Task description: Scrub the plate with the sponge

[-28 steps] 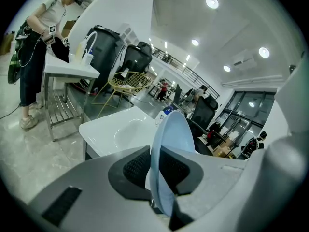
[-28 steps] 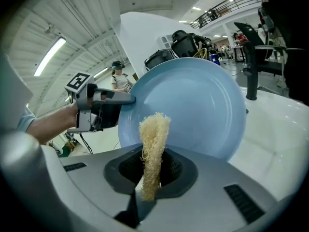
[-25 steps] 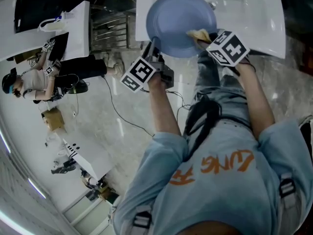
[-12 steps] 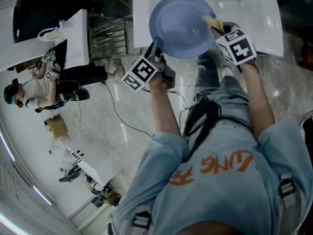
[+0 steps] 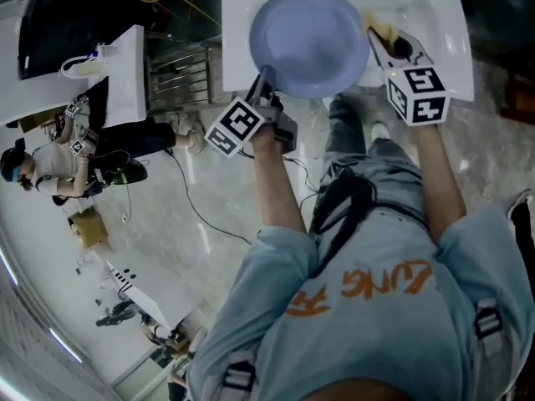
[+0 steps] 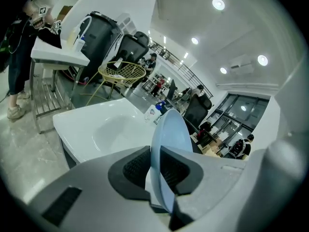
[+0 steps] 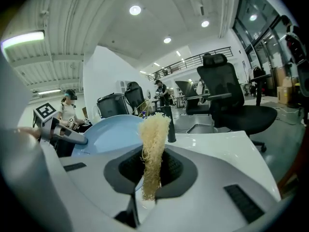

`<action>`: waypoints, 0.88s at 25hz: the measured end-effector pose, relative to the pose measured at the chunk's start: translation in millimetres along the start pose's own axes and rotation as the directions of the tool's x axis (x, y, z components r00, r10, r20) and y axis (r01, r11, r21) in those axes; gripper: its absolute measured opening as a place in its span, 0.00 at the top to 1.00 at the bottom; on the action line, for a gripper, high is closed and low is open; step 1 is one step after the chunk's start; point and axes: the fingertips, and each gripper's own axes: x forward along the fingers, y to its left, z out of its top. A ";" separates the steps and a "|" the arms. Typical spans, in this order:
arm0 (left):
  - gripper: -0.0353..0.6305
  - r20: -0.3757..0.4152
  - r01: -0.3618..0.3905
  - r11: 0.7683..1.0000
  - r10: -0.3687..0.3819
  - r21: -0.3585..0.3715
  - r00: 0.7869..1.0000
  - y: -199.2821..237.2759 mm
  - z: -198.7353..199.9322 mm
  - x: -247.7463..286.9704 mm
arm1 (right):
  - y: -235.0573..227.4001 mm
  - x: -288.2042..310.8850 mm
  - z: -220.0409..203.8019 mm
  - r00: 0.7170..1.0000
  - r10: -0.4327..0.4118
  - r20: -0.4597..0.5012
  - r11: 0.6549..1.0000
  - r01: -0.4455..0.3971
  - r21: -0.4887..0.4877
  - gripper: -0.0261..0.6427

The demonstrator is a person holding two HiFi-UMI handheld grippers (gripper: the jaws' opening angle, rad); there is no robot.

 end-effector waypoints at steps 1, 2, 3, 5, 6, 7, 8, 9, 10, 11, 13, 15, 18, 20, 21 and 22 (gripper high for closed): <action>0.88 -0.004 0.010 1.000 -0.010 -0.005 1.000 -4.0 -1.7 3.9 | -5.9 -3.3 2.0 1.000 -0.015 0.005 1.000 0.015 0.002 0.91; 0.88 -0.009 0.020 1.000 -0.020 -0.011 1.000 -7.4 -4.1 7.7 | -11.6 -6.4 2.8 1.000 -0.029 0.009 1.000 0.029 0.005 0.91; 0.88 -0.015 0.029 0.999 -0.029 -0.016 0.999 -10.2 -6.9 11.0 | -17.0 -9.5 3.1 0.999 -0.043 0.014 0.999 0.043 0.010 0.91; 0.88 -0.031 0.043 0.999 -0.043 -0.022 0.999 -15.5 -13.1 16.1 | -28.0 -15.8 3.5 0.997 -0.075 0.033 0.997 0.074 0.019 0.91; 0.88 -0.039 0.048 0.999 -0.049 -0.022 0.998 -18.3 -16.0 18.3 | -33.4 -18.9 4.4 0.995 -0.092 0.043 0.996 0.091 0.024 0.91; 0.88 -0.046 0.052 0.998 -0.053 -0.020 0.998 -21.1 -18.4 20.4 | -38.7 -21.6 5.6 0.993 -0.108 0.054 0.994 0.106 0.029 0.91; 0.88 -0.051 0.058 0.998 -0.058 -0.017 0.997 -23.8 -20.2 22.6 | -43.3 -23.9 6.8 0.991 -0.121 0.065 0.992 0.119 0.034 0.91; 0.88 -0.057 0.064 0.998 -0.065 -0.014 0.996 -26.3 -21.6 24.9 | -47.2 -25.9 7.8 0.988 -0.133 0.073 0.991 0.130 0.038 0.91; 0.88 -0.064 0.071 0.997 -0.072 -0.012 0.995 -28.6 -23.1 27.5 | -50.3 -27.9 8.2 0.987 -0.143 0.078 0.989 0.140 0.042 0.91; 0.88 -0.073 0.080 0.997 -0.081 -0.012 0.994 -30.8 -25.0 30.1 | -52.8 -29.9 7.9 0.985 -0.153 0.082 0.988 0.150 0.048 0.91; 0.88 -0.104 0.106 0.994 -0.107 -0.015 0.989 -36.0 -30.7 35.5 | -57.1 -33.9 5.6 0.981 -0.174 0.084 0.984 0.170 0.055 0.91; 0.88 -0.144 0.139 0.990 -0.141 -0.024 0.979 -45.1 -39.1 43.2 | -63.3 -39.5 3.5 0.977 -0.196 0.081 0.980 0.191 0.060 0.91; 0.88 -0.194 0.176 0.984 -0.179 -0.034 0.965 -60.3 -52.8 56.7 | -80.7 -52.2 0.0 0.967 -0.240 0.081 0.969 0.234 0.081 0.91; 0.88 -0.232 0.194 0.981 -0.195 -0.029 0.953 -69.2 -61.5 66.5 | -94.5 -61.1 -2.2 0.957 -0.277 0.082 0.958 0.269 0.101 0.91; 0.88 -0.253 0.203 0.979 -0.202 -0.024 0.946 -73.5 -66.1 71.7 | -101.0 -66.0 -3.5 0.951 -0.297 0.082 0.952 0.287 0.110 0.91; 0.87 -0.273 0.212 0.977 -0.210 -0.020 0.939 -77.9 -70.5 77.0 | -107.2 -71.3 -5.0 0.945 -0.317 0.082 0.945 0.306 0.117 0.91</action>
